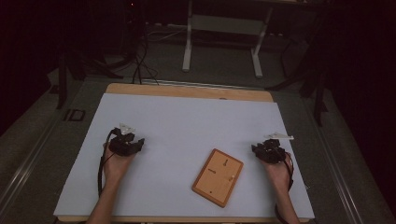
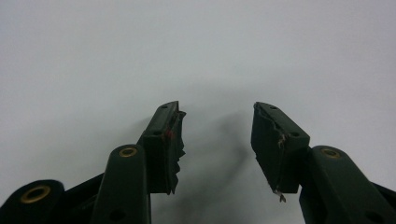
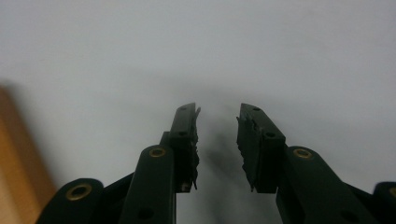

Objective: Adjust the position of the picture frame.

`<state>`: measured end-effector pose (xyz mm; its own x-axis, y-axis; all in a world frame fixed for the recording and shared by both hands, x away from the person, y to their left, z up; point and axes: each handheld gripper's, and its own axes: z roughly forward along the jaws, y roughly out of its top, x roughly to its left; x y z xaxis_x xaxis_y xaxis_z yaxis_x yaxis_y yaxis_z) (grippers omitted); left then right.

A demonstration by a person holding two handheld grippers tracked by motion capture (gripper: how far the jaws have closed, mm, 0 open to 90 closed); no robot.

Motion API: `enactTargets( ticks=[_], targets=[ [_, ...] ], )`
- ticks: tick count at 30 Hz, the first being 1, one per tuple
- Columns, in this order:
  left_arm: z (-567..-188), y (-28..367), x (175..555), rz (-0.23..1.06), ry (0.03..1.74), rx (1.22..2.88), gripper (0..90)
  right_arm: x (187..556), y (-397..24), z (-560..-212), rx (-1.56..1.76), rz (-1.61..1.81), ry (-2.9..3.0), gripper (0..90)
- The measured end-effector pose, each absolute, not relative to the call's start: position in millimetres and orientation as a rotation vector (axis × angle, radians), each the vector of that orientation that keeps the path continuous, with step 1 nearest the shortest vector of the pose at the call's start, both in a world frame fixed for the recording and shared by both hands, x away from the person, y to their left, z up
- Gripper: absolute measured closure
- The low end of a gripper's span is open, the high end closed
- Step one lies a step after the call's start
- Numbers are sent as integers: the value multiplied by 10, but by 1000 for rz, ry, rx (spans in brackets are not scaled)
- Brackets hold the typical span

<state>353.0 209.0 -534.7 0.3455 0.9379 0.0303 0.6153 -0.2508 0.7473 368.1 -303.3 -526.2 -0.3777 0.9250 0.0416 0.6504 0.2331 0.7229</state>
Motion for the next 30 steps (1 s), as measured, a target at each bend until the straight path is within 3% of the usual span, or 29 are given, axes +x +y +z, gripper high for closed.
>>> enactTargets(
  ticks=[10, 30],
  targets=[
    [-5303, 2004, 3478, 629, 1257, 2017, 520, 3626, -2985, -5161, 1364, 946, 2246, 672],
    [-5307, 2015, 3449, 638, 1294, 2024, 521, 3433, -2929, -4913, 1220, 960, 2377, 673]
  ],
)
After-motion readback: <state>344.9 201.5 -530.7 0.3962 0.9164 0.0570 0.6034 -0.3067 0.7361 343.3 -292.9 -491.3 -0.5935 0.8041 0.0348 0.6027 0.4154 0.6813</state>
